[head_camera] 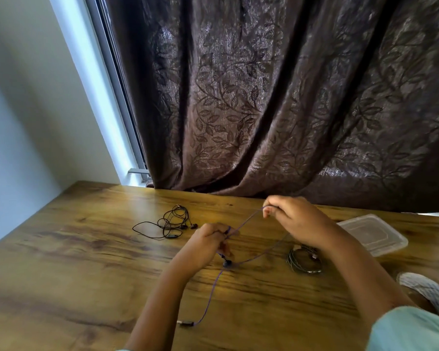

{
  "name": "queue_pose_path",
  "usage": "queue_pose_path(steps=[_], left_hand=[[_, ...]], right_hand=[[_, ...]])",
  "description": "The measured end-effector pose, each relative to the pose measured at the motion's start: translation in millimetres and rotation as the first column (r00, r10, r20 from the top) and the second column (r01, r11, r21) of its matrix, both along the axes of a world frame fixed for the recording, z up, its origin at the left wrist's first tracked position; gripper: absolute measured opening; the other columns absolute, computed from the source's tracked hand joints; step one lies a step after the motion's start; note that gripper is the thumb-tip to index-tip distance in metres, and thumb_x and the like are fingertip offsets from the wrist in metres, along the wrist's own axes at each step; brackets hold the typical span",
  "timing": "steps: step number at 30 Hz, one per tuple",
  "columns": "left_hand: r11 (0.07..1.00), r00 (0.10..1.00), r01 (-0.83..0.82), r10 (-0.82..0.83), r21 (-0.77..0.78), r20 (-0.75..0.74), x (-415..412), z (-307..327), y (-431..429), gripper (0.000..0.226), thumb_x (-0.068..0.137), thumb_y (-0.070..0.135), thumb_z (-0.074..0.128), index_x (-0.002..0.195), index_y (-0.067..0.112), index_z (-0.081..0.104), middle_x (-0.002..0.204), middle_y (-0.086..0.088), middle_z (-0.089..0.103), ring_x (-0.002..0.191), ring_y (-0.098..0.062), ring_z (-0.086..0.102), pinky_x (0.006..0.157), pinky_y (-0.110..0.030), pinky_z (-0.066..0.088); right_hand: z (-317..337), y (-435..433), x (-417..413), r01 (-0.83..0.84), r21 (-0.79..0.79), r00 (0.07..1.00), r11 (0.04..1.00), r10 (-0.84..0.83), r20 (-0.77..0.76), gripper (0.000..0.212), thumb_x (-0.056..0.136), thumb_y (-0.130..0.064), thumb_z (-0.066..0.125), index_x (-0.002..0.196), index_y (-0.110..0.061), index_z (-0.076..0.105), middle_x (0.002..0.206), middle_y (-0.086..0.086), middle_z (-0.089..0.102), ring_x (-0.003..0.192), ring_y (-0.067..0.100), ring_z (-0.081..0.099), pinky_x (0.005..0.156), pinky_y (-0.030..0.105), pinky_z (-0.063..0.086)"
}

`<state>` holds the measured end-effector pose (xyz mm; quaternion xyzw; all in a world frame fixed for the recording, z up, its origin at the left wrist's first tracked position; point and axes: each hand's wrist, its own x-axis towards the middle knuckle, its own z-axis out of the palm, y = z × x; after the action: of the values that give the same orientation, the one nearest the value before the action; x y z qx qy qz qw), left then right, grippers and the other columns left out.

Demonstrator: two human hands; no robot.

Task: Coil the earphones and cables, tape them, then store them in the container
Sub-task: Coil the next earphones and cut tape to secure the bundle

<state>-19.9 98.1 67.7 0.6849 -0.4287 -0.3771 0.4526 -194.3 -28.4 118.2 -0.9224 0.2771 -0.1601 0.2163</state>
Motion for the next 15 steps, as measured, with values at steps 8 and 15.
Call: queue_pose_path(steps=[8,15], left_hand=[[0.95,0.674,0.141,-0.297,-0.277,-0.676,-13.5,21.1,15.5,0.032,0.093,0.017,0.046,0.112,0.001,0.067,0.044,-0.002,0.037,0.049,-0.018,0.052,0.058,-0.026,0.052],[0.856,0.696,0.034,-0.391,-0.516,-0.603,-13.6,34.3,10.2,0.047,0.092,0.016,0.036,0.135,-0.002,0.042,0.045,0.001,0.045,0.052,-0.013,0.058,0.066,-0.023,0.053]], right_hand=[[-6.2,-4.5,18.9,0.086,-0.237,0.995,0.968,-0.093,-0.02,0.02,0.101,-0.032,0.037,0.103,-0.026,0.056,0.073,-0.008,0.066,0.082,0.017,0.065,0.083,0.033,0.039],[-46.2,23.0,48.2,0.005,-0.005,0.982,1.0,-0.006,-0.188,0.026,0.1,-0.024,0.034,0.12,-0.023,0.05,0.086,-0.004,0.07,0.1,0.016,0.062,0.095,0.033,0.03]])
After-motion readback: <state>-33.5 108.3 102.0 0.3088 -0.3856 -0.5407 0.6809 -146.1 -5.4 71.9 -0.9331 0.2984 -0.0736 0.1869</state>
